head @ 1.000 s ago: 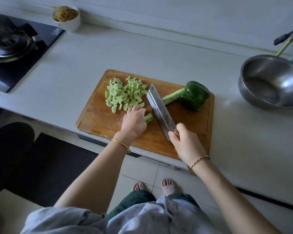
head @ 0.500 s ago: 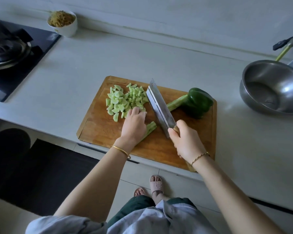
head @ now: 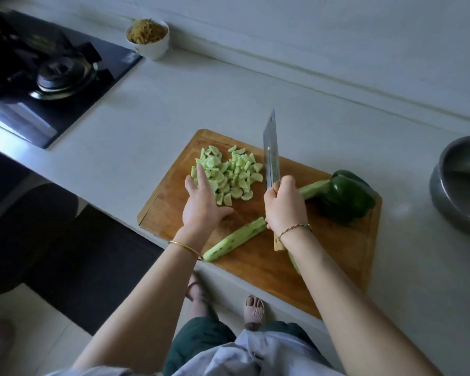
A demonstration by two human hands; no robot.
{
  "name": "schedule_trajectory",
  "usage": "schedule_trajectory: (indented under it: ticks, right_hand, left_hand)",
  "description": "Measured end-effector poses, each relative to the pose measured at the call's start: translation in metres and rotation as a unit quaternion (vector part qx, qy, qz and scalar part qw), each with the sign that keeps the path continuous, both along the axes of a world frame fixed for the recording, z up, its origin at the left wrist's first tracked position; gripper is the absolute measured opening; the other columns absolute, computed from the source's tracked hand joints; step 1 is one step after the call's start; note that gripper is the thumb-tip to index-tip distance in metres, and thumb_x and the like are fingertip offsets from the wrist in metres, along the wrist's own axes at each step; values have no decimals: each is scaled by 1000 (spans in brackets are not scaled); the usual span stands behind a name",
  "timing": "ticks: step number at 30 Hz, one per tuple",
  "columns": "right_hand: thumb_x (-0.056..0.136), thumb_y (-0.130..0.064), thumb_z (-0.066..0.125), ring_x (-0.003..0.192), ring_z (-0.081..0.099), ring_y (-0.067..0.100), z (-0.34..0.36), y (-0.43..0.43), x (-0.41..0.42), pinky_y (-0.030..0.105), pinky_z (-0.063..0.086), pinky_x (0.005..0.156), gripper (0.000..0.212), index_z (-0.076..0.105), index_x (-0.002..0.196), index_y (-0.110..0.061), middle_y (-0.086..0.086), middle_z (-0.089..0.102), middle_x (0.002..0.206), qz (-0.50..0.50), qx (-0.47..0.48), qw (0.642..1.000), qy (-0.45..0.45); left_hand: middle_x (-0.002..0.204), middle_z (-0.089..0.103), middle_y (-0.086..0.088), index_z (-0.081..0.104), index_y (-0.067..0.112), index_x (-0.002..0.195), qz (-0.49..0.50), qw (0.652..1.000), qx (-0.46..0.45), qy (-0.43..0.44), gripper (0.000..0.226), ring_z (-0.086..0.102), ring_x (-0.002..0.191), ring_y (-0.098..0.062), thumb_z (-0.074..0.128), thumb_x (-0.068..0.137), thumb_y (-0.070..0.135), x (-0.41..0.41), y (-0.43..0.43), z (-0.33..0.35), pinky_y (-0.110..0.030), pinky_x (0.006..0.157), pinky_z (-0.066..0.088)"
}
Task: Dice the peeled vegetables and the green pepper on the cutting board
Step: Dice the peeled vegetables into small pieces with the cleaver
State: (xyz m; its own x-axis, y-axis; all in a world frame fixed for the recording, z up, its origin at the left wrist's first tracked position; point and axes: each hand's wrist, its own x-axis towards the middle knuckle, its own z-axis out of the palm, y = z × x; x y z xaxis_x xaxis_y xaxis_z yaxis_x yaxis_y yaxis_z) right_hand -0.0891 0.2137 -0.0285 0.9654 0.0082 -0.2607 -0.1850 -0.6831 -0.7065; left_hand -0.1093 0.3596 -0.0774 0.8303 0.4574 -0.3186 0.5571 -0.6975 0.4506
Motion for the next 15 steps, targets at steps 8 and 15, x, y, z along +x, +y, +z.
schedule_trajectory:
  ticks: [8, 15]
  right_hand:
    - [100, -16, 42, 80, 61, 31, -14, 17, 0, 34, 43, 59, 11, 35, 94, -10, 10, 60, 95, 22, -60, 998, -16]
    - [100, -16, 42, 71, 59, 30, -16, 35, 3, 32, 41, 55, 11, 35, 92, -11, 4, 54, 80, 56, -91, 994, -31]
  left_hand:
    - [157, -2, -16, -1, 26, 151, -66, 997, -11, -28, 115, 60, 97, -27, 82, 71, 26, 13, 16, -4, -29, 60, 49]
    - [157, 0, -15, 7, 26, 150, -93, 994, -17, -47, 103, 54, 83, -21, 78, 76, 18, 23, 28, -7, -26, 53, 47]
